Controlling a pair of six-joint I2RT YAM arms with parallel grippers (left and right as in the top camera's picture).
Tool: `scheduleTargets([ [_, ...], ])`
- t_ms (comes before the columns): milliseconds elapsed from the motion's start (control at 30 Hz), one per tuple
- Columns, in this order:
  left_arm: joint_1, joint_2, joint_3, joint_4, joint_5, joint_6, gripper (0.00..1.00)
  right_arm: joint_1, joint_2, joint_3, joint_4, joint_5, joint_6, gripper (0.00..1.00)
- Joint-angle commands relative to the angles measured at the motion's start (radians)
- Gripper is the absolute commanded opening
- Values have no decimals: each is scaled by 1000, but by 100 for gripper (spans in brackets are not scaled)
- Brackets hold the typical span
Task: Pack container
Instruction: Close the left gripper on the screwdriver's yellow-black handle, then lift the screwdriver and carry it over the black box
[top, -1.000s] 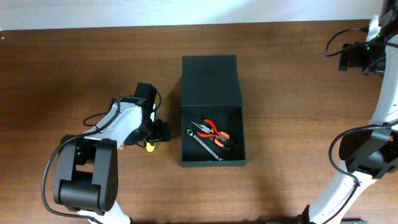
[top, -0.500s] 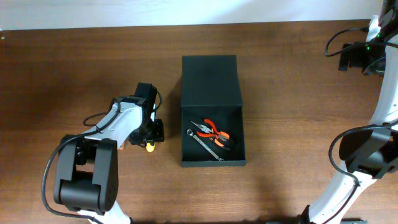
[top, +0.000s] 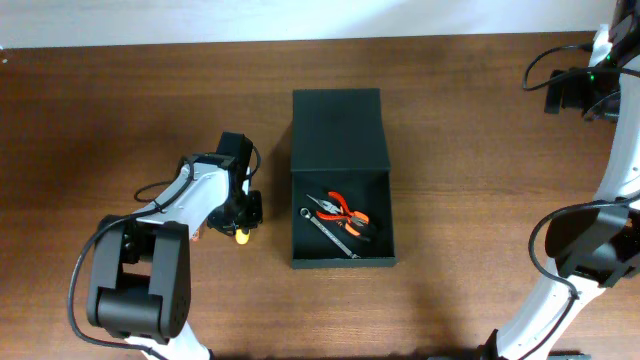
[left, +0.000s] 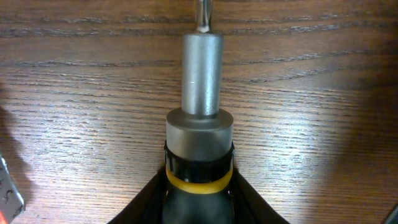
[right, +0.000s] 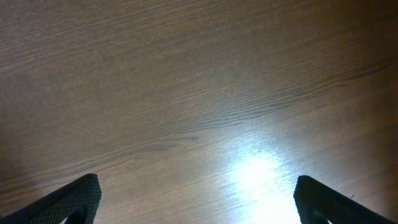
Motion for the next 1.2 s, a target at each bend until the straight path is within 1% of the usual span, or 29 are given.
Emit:
scheduleTargets([
  [0, 2, 40, 10, -12, -6, -6, 30, -2, 2, -2, 3, -2, 13, 99],
  [133, 2, 40, 34, -23, -6, -6, 29, -2, 2, -2, 3, -2, 13, 99],
  [233, 2, 40, 64, -45, -6, -6, 20, -2, 2, -2, 3, -2, 12, 99],
  [400, 2, 40, 148, -111, -7, -6, 20, -2, 2, -2, 3, -2, 13, 99],
  [533, 2, 40, 252, -182, -7, 3, 19, -2, 2, -2, 3, -2, 13, 99],
  [700, -8, 40, 448, -318, -6, 61, 19, -2, 2, -2, 3, -2, 13, 99],
  [867, -79, 40, 637, -419, 15, 124, 19, -2, 2, -2, 3, -2, 13, 99],
  [967, -148, 40, 722, -433, 21, 126, 19, -2, 2, -2, 3, -2, 13, 99],
  [1067, -233, 40, 777, -427, 39, 126, 19, -2, 2, -2, 3, -2, 13, 99],
  [1167, -315, 40, 787, -412, 39, 126, 19, -2, 2, -2, 3, -2, 13, 99],
])
